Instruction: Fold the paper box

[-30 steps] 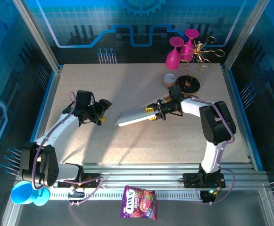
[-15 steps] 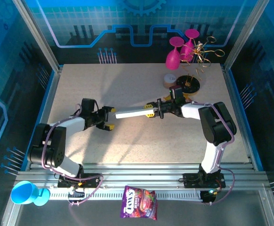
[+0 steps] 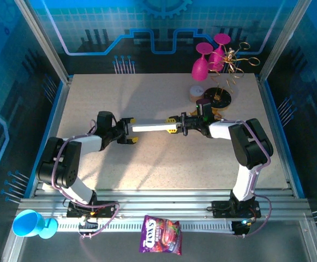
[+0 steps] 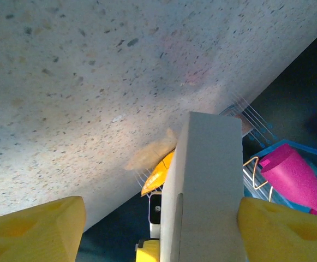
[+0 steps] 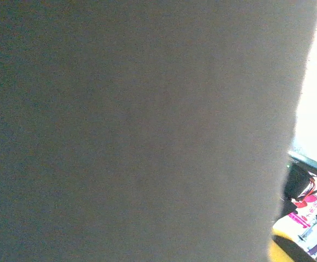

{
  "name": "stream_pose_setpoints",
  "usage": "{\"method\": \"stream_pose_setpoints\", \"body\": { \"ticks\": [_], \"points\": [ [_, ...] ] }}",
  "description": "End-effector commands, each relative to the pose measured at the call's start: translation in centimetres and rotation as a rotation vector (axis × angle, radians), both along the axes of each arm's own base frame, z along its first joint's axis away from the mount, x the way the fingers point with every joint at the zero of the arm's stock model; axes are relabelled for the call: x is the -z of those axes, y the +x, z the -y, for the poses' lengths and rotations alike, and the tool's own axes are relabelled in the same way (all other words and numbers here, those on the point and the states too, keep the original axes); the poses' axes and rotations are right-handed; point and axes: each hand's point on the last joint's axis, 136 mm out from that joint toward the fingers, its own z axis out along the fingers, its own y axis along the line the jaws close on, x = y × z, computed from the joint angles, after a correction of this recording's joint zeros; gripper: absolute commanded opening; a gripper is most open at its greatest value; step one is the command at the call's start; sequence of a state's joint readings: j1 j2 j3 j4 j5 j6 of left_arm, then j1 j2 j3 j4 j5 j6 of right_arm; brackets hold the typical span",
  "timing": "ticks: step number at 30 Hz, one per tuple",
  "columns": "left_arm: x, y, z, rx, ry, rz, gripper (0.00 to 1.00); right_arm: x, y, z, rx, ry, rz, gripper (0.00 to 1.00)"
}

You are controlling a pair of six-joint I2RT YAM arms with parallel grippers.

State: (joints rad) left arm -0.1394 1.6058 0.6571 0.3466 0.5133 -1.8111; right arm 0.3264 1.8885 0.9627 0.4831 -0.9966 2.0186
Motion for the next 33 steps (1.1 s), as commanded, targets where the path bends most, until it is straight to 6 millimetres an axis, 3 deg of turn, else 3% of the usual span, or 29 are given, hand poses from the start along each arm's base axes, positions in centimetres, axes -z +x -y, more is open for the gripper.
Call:
{"method": "stream_pose_setpoints", "body": {
  "ticks": [1, 6, 17, 24, 33],
  "points": [
    [-1.3, 0.0, 1.7, 0.029, -0.073, 0.024, 0.73, -0.3, -1.5, -1.1, -0.058, 0.026, -0.003, 0.27],
    [-2.2, 0.3, 0.1, -0.017, -0.074, 0.033, 0.74, -0.3, -1.9, -0.6, -0.053, 0.026, -0.008, 0.27],
    [-1.4, -1.0, 1.9, 0.063, -0.188, -0.049, 0.73, -0.8, -2.3, -0.5, -0.058, 0.034, -0.006, 0.26],
    [-0.8, -0.8, 2.3, 0.054, -0.209, -0.057, 0.69, -0.9, -1.9, -0.9, -0.050, 0.050, -0.004, 0.25],
    [-0.4, -0.3, 4.1, 0.073, -0.257, -0.045, 0.59, -1.2, -1.8, -0.9, -0.044, 0.059, 0.000, 0.25]
  ]
}}
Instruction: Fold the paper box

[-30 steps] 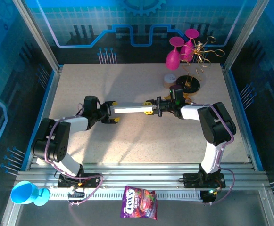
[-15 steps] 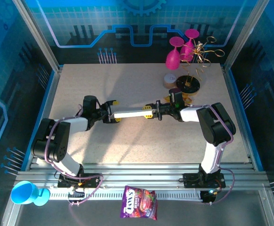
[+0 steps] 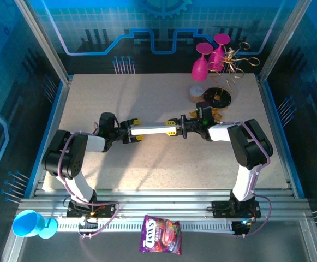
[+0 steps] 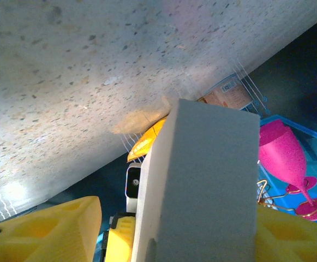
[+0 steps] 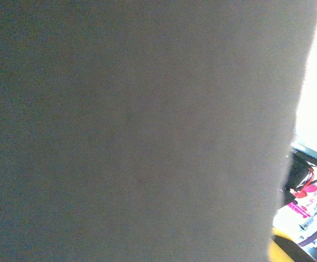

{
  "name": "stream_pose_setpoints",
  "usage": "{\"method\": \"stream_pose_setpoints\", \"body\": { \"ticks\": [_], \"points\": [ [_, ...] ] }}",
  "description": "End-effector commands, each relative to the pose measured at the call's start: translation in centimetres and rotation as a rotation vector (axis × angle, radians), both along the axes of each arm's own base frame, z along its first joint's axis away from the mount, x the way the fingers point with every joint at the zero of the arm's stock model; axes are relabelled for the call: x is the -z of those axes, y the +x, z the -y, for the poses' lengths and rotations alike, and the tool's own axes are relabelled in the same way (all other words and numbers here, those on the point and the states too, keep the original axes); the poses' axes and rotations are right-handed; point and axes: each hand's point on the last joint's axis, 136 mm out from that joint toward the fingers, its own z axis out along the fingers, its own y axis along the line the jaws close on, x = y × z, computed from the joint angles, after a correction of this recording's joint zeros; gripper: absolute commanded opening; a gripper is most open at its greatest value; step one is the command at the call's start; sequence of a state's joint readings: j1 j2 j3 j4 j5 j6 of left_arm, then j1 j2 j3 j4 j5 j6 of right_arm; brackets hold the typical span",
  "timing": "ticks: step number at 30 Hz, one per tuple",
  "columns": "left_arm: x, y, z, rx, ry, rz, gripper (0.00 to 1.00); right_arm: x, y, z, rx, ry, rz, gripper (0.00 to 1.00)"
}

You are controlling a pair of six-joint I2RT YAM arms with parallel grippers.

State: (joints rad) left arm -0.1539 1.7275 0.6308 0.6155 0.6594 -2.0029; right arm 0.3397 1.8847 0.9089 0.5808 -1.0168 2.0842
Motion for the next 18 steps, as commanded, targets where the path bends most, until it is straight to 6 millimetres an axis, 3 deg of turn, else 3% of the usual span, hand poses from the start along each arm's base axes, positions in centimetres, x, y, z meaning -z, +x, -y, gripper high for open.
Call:
{"method": "stream_pose_setpoints", "body": {
  "ticks": [1, 7, 12, 18],
  "points": [
    [-0.5, -0.6, 1.7, 0.036, -0.050, -0.010, 0.58, -1.3, -0.6, -0.6, -0.026, 0.028, 0.023, 0.25],
    [-1.0, -1.1, 2.7, 0.057, -0.042, -0.010, 0.54, -0.5, -0.7, -0.6, -0.029, 0.021, 0.010, 0.25],
    [-1.0, -2.0, 3.0, 0.063, -0.031, -0.025, 0.39, 0.4, -0.6, -0.6, -0.027, 0.013, 0.002, 0.27],
    [-1.4, -3.0, 2.6, 0.053, -0.017, -0.054, 0.14, 0.7, -0.3, 0.0, -0.020, -0.003, 0.023, 0.48]
  ]
}}
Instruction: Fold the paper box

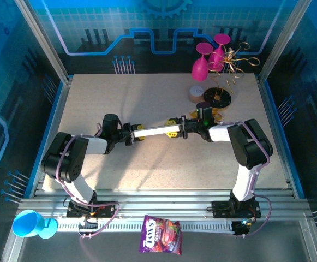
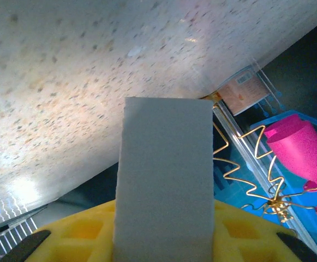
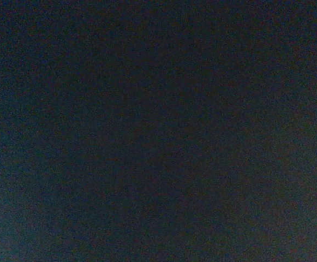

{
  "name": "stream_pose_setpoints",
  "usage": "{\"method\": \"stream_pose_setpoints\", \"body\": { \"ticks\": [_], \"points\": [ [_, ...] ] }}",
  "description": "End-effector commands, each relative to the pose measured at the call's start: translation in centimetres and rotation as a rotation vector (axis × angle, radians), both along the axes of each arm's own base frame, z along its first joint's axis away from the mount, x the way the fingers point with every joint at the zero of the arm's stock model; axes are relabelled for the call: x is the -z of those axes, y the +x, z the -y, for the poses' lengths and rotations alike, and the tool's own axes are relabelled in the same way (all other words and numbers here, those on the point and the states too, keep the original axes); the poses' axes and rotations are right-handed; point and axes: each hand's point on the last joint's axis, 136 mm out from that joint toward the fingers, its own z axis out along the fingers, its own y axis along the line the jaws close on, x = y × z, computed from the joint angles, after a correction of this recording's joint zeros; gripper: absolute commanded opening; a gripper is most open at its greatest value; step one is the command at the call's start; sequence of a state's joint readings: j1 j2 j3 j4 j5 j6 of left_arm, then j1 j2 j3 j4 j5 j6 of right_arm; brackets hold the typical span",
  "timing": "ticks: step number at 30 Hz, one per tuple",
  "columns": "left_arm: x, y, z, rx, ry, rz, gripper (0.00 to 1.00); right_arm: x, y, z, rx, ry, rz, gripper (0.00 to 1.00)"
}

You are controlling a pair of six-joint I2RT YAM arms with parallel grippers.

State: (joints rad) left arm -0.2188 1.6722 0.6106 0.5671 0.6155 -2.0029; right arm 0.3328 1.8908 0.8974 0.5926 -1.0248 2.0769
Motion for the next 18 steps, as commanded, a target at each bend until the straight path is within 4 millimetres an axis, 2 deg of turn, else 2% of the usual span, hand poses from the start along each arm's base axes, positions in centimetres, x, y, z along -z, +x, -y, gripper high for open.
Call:
{"method": "stream_pose_setpoints", "body": {
  "ticks": [1, 5, 9, 13, 18],
  "points": [
    [-1.2, -1.7, 0.8, 0.024, -0.037, -0.058, 0.12, 0.0, -0.1, -0.1, -0.016, -0.011, 0.040, 0.53],
    [-0.9, -2.9, 0.0, -0.004, -0.013, -0.108, 0.08, -1.6, 0.5, 1.2, -0.008, -0.050, 0.108, 0.64],
    [-0.4, -4.3, -1.0, -0.030, 0.017, -0.170, 0.05, -4.5, 0.4, 3.1, -0.047, -0.122, 0.206, 0.71],
    [0.1, -5.6, -2.3, -0.052, 0.053, -0.238, 0.02, -7.2, -0.1, 5.1, -0.072, -0.200, 0.306, 0.75],
    [0.4, -7.2, -3.6, -0.072, 0.096, -0.332, 0.01, -8.8, -0.2, 7.8, -0.065, -0.288, 0.417, 0.76]
  ]
}}
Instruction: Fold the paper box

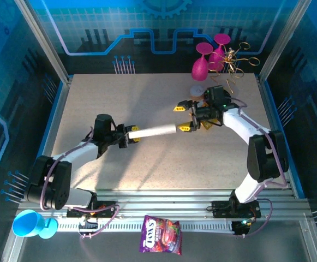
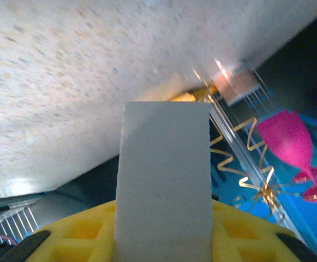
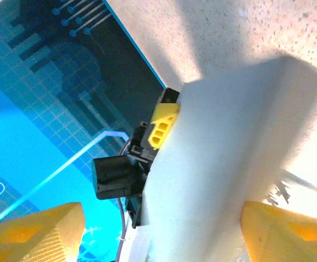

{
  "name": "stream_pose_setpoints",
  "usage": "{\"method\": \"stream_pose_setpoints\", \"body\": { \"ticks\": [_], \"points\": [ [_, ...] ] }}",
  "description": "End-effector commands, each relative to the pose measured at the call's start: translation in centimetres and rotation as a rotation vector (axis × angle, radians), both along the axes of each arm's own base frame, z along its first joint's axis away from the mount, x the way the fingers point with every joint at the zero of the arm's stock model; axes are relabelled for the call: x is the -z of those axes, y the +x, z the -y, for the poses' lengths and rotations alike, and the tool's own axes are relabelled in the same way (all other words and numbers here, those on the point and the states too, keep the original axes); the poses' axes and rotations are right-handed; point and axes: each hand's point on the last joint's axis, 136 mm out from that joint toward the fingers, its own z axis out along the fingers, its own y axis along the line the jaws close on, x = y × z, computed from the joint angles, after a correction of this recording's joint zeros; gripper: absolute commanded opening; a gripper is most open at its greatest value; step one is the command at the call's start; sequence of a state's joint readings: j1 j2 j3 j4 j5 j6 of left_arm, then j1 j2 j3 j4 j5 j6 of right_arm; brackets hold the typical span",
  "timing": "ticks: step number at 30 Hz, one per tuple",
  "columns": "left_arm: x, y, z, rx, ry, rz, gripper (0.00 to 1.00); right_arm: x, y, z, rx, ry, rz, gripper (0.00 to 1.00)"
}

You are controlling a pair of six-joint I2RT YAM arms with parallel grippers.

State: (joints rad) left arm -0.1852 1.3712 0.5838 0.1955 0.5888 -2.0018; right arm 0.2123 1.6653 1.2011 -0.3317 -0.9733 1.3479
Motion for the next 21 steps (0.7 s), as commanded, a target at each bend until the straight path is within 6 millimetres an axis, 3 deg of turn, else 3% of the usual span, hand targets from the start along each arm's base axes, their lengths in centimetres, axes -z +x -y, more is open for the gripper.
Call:
{"method": "stream_pose_setpoints", "body": {
  "ticks": [1, 3, 8, 14, 17, 21],
  "points": [
    [3.5, -3.8, -1.4, -0.018, 0.064, -0.265, 0.01, -1.2, -0.7, 3.0, -0.012, -0.109, 0.130, 0.76],
    [3.6, -4.9, -1.9, -0.019, 0.090, -0.325, 0.01, -1.9, -0.5, 3.7, -0.029, -0.155, 0.241, 0.74],
    [3.6, -7.1, -3.4, -0.050, 0.148, -0.455, 0.00, -2.6, -1.1, 4.7, -0.209, -0.467, 0.597, 0.57],
    [4.2, -7.9, -5.0, -0.141, 0.168, -0.545, 0.01, -3.5, -3.7, 0.8, -0.530, -0.621, 1.100, 0.29],
    [4.6, -7.7, -5.5, -0.151, 0.168, -0.570, 0.01, -2.6, -4.9, -0.5, -0.678, -0.639, 1.180, 0.28],
    [4.7, -7.3, -6.0, -0.154, 0.169, -0.582, 0.01, -0.8, -6.8, -1.5, -0.832, -0.690, 1.161, 0.31]
  ]
}}
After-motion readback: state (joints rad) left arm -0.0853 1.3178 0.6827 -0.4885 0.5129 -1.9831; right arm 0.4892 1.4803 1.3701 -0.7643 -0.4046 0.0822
